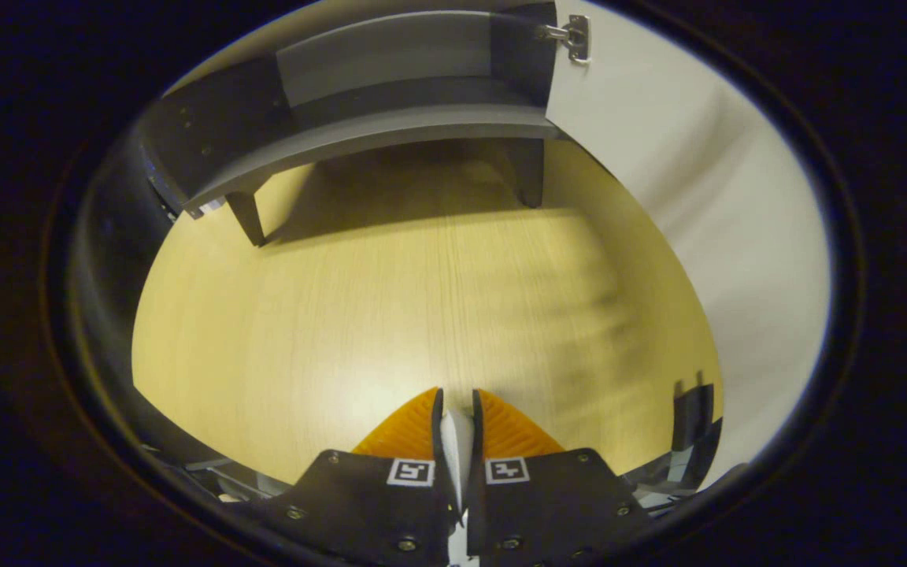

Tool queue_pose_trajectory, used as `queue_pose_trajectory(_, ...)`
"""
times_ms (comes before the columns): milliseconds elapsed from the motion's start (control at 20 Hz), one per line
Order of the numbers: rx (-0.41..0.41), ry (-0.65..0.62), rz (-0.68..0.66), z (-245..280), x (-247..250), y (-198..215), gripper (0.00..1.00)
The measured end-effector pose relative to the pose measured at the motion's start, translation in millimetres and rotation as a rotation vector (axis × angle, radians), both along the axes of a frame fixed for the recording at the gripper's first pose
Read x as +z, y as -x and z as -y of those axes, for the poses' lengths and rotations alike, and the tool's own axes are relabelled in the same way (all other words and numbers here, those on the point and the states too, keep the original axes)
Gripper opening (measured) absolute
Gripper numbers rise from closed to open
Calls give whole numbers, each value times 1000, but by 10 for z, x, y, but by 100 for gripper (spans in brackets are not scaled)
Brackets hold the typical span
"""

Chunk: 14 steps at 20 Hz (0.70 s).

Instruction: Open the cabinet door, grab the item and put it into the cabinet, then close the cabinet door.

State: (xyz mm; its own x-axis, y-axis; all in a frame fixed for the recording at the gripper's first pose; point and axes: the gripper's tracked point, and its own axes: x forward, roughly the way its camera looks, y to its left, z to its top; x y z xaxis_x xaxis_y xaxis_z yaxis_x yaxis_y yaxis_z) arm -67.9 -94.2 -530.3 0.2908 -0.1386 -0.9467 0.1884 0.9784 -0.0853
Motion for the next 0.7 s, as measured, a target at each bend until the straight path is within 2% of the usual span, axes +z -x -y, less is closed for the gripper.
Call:
queue_pose_trajectory(300, 11, -4, 39, -59, 329, -138, 10)
queue_pose_trajectory(700, 57, -41, 175, -256, 1375, -652, 10)
